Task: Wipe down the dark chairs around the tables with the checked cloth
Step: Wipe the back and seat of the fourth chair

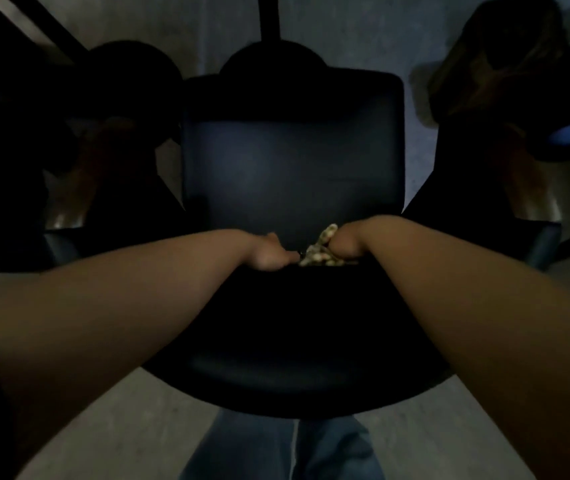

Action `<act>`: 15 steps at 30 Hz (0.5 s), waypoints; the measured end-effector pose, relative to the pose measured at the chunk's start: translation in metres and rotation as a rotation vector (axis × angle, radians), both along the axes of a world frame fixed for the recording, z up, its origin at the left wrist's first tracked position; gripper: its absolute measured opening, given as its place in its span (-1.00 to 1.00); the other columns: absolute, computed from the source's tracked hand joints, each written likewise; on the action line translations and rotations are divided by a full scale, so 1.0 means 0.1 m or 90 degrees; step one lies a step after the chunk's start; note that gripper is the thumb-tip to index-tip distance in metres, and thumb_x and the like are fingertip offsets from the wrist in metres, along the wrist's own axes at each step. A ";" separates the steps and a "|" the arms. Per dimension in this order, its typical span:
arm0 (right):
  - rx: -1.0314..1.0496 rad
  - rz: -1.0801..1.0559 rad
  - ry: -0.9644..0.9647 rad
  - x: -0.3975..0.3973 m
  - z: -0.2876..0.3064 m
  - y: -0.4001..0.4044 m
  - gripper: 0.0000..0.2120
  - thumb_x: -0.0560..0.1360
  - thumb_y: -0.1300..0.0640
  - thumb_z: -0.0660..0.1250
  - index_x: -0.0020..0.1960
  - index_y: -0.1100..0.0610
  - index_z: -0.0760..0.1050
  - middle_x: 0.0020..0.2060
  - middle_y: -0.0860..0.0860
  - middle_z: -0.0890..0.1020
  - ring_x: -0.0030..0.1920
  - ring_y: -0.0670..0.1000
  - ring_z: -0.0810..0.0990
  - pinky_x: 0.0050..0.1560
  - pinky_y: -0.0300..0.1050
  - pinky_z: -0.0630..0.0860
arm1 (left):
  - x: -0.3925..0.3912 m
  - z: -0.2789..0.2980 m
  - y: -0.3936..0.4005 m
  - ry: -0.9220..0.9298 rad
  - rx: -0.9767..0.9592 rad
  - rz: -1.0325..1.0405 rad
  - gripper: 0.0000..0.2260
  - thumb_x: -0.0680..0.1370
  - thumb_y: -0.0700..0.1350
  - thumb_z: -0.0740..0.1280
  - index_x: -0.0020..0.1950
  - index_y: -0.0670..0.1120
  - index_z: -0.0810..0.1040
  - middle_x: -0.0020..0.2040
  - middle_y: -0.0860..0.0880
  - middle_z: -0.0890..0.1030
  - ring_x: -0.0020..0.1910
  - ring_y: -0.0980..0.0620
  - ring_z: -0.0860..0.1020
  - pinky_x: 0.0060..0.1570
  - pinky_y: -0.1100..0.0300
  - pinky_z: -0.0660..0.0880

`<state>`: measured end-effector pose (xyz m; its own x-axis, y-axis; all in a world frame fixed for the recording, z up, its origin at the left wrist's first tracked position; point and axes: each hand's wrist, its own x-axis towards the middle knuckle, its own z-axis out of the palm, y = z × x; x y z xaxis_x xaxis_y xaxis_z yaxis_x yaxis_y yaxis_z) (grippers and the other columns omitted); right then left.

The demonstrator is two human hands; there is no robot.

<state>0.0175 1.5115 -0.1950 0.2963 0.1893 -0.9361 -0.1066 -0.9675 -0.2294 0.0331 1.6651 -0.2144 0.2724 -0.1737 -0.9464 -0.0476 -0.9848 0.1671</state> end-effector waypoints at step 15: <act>-0.126 0.003 -0.029 -0.74 0.11 -0.02 -0.57 0.56 0.02 0.15 0.33 0.22 0.41 0.27 0.15 0.50 0.19 0.16 0.51 0.21 0.03 0.47 | -0.77 0.09 0.05 0.048 0.041 0.038 -0.15 0.60 0.26 0.10 0.52 -0.24 -0.34 0.54 -0.23 0.18 0.47 -0.20 0.27 0.42 0.07 0.24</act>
<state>-0.0564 1.5097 -0.1845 0.3384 0.0050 -0.9410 -0.0952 -0.9947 -0.0395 -0.0437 1.6696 -0.2051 0.2088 -0.0975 -0.9731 0.0221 -0.9943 0.1043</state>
